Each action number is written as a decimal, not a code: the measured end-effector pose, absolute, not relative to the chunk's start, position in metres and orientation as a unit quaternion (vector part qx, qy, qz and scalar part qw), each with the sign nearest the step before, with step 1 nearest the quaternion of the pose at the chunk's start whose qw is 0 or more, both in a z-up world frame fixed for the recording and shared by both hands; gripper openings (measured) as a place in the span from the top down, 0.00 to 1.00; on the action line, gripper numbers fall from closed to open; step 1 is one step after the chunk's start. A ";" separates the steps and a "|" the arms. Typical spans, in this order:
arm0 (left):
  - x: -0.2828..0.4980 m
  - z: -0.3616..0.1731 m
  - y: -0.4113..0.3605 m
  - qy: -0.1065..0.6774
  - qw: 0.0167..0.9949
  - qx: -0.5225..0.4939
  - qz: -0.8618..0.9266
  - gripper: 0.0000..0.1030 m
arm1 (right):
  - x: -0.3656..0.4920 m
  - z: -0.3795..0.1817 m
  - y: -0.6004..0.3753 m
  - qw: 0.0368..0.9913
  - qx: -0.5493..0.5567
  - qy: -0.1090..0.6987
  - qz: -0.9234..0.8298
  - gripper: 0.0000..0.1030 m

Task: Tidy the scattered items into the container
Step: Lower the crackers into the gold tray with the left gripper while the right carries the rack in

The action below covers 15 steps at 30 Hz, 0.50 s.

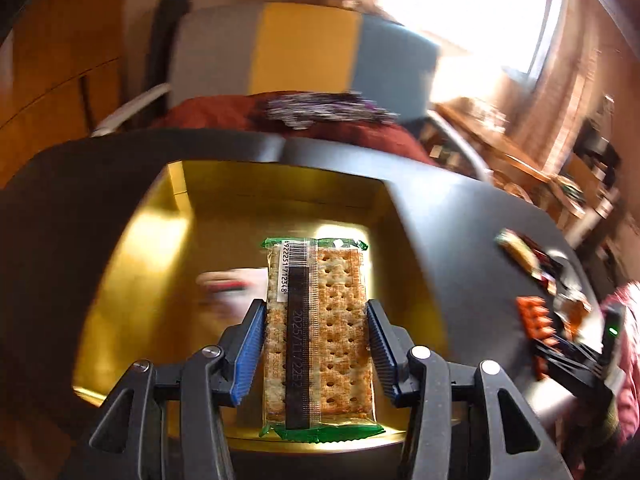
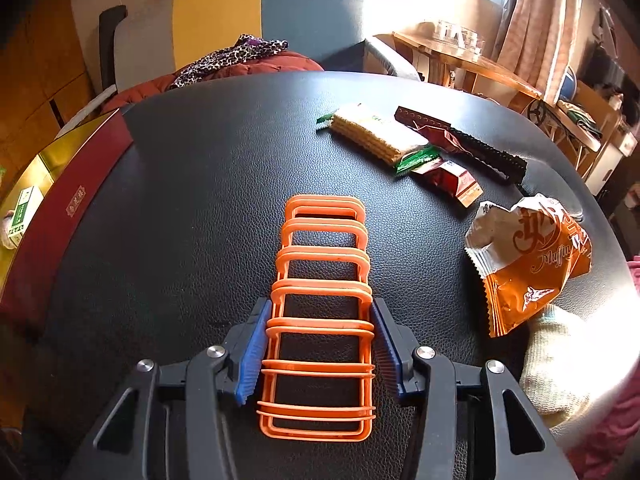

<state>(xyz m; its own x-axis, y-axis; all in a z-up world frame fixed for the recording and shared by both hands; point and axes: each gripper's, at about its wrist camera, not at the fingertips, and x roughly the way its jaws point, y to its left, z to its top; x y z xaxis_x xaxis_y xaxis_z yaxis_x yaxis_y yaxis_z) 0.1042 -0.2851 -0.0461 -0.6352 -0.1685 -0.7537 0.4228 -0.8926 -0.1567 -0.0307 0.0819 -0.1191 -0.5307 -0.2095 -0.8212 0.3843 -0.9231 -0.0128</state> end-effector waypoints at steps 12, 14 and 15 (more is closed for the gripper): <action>0.096 -0.097 -0.356 0.187 0.244 0.453 -0.837 0.51 | -0.032 -0.118 0.080 0.168 0.458 0.100 -0.867 0.52; 0.094 -0.103 -0.357 0.192 0.243 0.456 -0.834 0.49 | -0.033 -0.118 0.079 0.167 0.460 0.100 -0.866 0.52; 0.096 -0.103 -0.356 0.194 0.246 0.454 -0.834 0.48 | -0.033 -0.118 0.079 0.165 0.461 0.101 -0.866 0.52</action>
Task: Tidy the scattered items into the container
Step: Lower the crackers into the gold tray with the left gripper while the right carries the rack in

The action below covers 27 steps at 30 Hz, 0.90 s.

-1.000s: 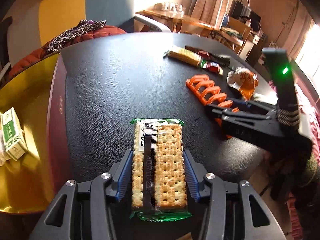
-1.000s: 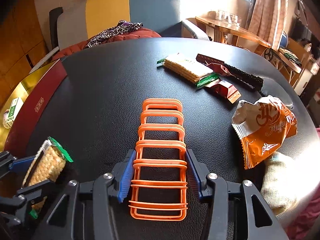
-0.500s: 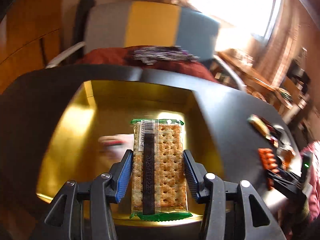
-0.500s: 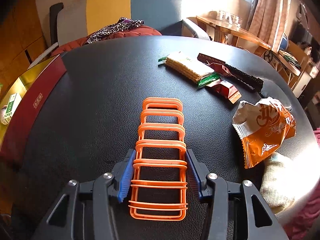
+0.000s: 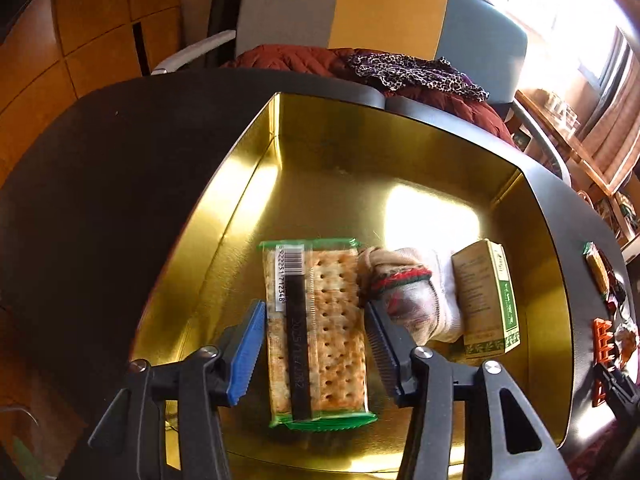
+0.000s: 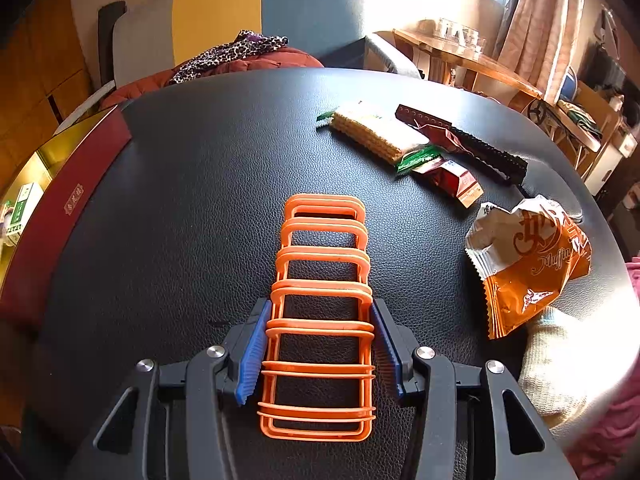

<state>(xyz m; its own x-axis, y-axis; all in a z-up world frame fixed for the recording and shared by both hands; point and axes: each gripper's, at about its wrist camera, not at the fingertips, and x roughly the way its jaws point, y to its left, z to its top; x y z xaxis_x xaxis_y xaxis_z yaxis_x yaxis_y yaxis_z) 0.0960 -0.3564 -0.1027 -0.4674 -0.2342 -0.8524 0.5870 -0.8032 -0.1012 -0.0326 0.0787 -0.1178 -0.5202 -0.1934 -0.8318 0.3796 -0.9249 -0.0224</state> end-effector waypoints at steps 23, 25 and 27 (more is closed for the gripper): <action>0.139 -0.061 -0.300 0.181 0.234 0.399 -0.868 0.42 | 0.004 -0.036 -0.021 0.344 0.402 0.038 -0.848 0.52; 0.142 -0.058 -0.299 0.179 0.238 0.395 -0.869 0.42 | 0.011 -0.027 -0.050 0.374 0.393 0.050 -0.839 0.52; 0.147 -0.056 -0.299 0.179 0.241 0.390 -0.870 0.42 | 0.019 -0.020 -0.079 0.399 0.387 0.064 -0.829 0.52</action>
